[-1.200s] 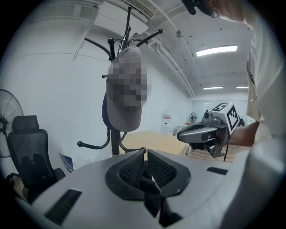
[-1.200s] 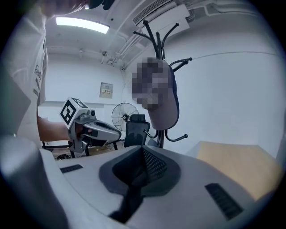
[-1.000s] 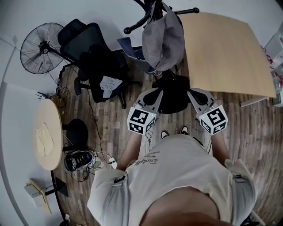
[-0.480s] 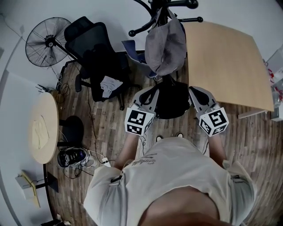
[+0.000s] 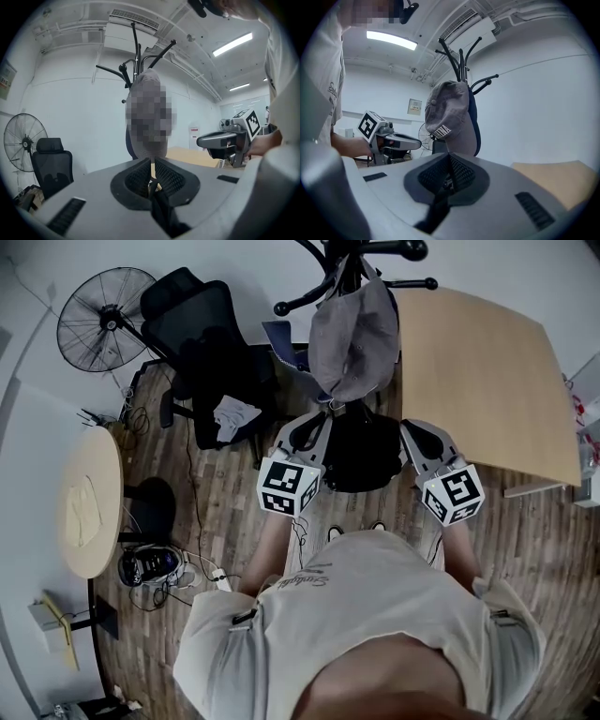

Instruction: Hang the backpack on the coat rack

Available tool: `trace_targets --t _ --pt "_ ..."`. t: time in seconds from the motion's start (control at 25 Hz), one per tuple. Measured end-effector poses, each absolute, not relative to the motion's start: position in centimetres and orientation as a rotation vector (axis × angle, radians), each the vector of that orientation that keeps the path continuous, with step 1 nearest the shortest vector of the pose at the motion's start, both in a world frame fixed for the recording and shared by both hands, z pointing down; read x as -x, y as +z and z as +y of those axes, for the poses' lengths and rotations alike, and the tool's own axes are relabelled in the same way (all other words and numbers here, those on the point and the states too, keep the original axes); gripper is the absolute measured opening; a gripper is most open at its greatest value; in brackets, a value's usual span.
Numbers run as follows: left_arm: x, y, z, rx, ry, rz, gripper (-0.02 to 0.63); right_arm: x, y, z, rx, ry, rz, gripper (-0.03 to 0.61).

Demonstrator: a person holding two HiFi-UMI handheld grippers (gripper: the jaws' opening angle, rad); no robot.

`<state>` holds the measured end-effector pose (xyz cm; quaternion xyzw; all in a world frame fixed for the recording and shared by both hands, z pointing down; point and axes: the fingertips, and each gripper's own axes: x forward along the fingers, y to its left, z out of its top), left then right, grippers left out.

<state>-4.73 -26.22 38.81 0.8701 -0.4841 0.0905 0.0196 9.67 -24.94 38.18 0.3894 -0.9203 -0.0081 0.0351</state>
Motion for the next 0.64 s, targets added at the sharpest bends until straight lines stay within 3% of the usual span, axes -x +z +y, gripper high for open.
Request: trace_targets --t 0.64 --pt "5.8 41.0 -27.0 -2.662 0.325 -1.484 0.034 -9.3 40.4 -26.1 -1.186 0.013 -2.778 -0.005"
